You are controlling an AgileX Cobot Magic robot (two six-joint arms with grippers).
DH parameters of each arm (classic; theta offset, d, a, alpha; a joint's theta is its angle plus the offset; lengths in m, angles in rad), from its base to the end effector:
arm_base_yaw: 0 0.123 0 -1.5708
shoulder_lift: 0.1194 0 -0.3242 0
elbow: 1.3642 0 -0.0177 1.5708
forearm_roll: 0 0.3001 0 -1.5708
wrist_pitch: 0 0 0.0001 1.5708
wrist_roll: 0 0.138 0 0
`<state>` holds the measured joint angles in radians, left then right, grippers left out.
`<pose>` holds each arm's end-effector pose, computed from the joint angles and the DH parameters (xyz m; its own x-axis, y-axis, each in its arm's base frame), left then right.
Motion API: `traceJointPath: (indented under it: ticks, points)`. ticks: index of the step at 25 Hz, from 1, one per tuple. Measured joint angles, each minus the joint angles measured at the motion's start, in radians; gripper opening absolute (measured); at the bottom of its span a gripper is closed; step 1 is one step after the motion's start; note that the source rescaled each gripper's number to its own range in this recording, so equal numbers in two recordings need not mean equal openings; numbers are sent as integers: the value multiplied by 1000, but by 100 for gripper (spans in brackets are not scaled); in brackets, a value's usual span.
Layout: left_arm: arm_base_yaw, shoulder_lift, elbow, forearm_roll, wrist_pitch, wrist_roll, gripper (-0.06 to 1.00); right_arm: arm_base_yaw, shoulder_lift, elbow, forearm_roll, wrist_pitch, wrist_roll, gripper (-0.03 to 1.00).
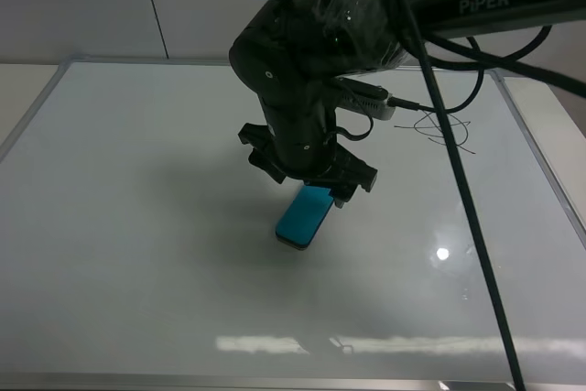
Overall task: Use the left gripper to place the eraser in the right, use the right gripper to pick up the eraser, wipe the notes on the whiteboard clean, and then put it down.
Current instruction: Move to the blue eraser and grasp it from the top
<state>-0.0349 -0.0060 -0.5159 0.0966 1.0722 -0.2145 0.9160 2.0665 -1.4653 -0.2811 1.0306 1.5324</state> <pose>0.0374 0.0104 0.2846 -0.4316 -0.1518 -0.8892 -0.1149 0.9870 -0.1128 0.3080 0.3472 0.1217 -0.8633 0.4431 -0.2417 0.4568 0.8896 -0.0007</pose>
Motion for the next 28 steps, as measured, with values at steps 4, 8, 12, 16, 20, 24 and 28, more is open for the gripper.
traceJointPath:
  ticks: [4,8,12,16,20,24,28]
  points:
    - [0,0,0,0,0,0,100,0,21,0,0,-68,0,60]
    - [0,0,0,0,0,0,100,0,31,0,21,-91,0,60]
    - [0,0,0,0,0,0,100,0,44,0,53,-92,-18,60]
    - [0,0,0,0,0,0,100,0,50,0,81,-94,-46,60]
    - [0,0,0,0,0,0,100,1,63,0,94,-94,-60,60]
    - [0,0,0,0,0,0,100,3,63,0,96,-95,-71,60]
    - [0,0,0,0,0,0,100,4,63,0,98,-83,-86,60]
